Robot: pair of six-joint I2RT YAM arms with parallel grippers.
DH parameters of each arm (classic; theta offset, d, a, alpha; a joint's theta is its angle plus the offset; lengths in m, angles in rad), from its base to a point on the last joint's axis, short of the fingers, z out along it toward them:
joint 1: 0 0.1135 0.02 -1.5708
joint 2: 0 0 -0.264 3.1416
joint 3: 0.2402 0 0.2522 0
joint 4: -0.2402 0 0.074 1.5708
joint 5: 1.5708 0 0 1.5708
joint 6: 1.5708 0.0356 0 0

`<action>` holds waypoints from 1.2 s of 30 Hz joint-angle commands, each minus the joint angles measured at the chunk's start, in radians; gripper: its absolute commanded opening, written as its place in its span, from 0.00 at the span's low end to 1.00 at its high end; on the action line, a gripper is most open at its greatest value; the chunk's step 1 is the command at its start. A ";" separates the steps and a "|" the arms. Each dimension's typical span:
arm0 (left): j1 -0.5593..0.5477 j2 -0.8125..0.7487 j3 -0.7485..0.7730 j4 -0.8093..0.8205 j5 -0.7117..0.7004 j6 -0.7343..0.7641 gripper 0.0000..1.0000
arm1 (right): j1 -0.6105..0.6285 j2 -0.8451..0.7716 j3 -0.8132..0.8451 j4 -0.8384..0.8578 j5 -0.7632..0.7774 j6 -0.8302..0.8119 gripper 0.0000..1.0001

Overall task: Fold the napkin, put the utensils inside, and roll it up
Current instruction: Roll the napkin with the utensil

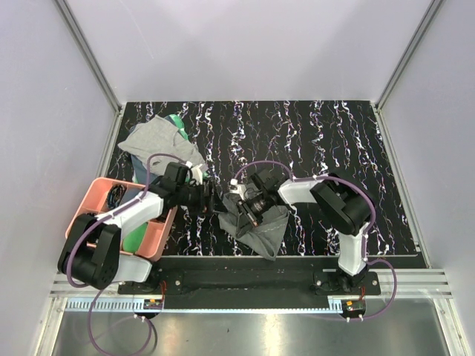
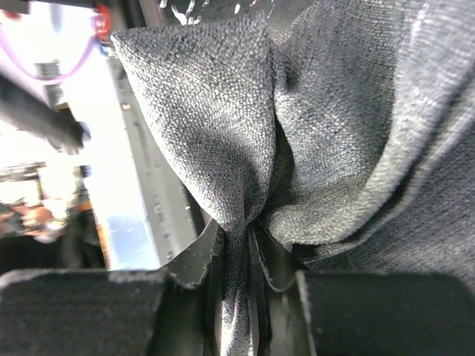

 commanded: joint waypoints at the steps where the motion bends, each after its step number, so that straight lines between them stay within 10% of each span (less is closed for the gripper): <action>1: -0.072 -0.024 -0.001 0.091 -0.095 0.003 0.87 | -0.053 0.061 0.059 -0.001 -0.174 0.023 0.19; 23: -0.104 0.116 -0.027 0.353 -0.195 -0.005 0.42 | -0.130 0.257 0.160 -0.030 -0.294 0.057 0.18; 28: -0.104 0.186 0.005 0.306 -0.218 0.000 0.11 | -0.136 0.253 0.166 -0.048 -0.269 0.057 0.20; 36: -0.106 0.243 0.092 0.134 -0.237 0.021 0.00 | -0.137 0.167 0.197 -0.099 -0.177 0.065 0.45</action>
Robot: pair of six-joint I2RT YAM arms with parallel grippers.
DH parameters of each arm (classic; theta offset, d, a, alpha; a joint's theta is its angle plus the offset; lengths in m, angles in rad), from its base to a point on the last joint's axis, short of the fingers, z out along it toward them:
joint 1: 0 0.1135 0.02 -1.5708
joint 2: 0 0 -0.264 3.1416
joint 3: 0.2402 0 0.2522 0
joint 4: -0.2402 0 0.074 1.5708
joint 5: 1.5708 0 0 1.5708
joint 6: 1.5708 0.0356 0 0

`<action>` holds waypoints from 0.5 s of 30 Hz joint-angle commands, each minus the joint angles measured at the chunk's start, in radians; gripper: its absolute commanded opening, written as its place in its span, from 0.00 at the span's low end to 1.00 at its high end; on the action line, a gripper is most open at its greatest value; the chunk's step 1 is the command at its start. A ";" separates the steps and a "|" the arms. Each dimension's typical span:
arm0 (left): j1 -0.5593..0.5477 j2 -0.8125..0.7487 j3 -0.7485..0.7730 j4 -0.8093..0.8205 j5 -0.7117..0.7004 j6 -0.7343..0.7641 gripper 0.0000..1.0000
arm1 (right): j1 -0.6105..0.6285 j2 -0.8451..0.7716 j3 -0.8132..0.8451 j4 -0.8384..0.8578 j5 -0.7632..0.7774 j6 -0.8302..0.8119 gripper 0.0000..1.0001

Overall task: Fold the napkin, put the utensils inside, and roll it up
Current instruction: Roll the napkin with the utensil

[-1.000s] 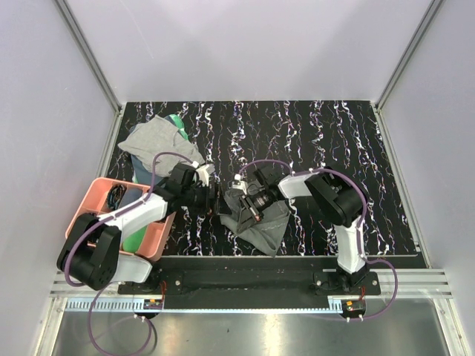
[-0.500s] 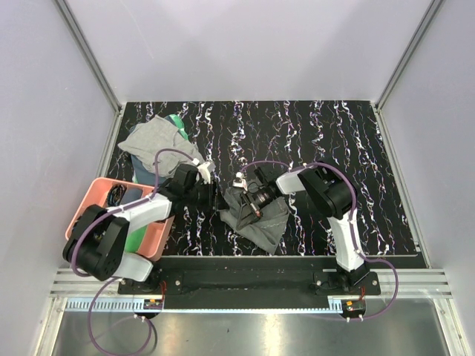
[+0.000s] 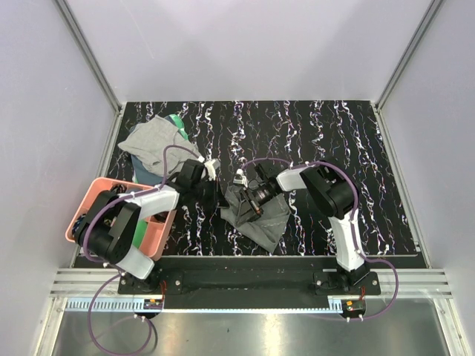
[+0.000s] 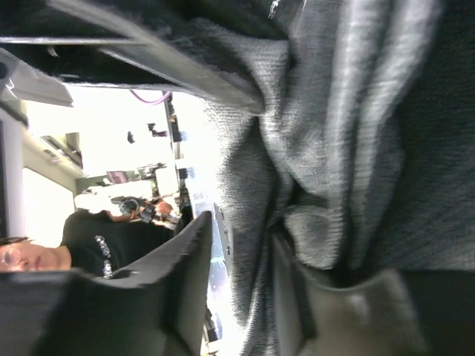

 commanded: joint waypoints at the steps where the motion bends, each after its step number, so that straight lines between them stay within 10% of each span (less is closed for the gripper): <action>1: 0.002 0.061 0.061 -0.113 -0.059 0.041 0.00 | -0.009 -0.098 0.037 -0.045 0.166 -0.020 0.51; 15: 0.002 0.143 0.143 -0.208 -0.033 0.024 0.00 | 0.101 -0.602 -0.118 0.000 0.888 -0.138 0.73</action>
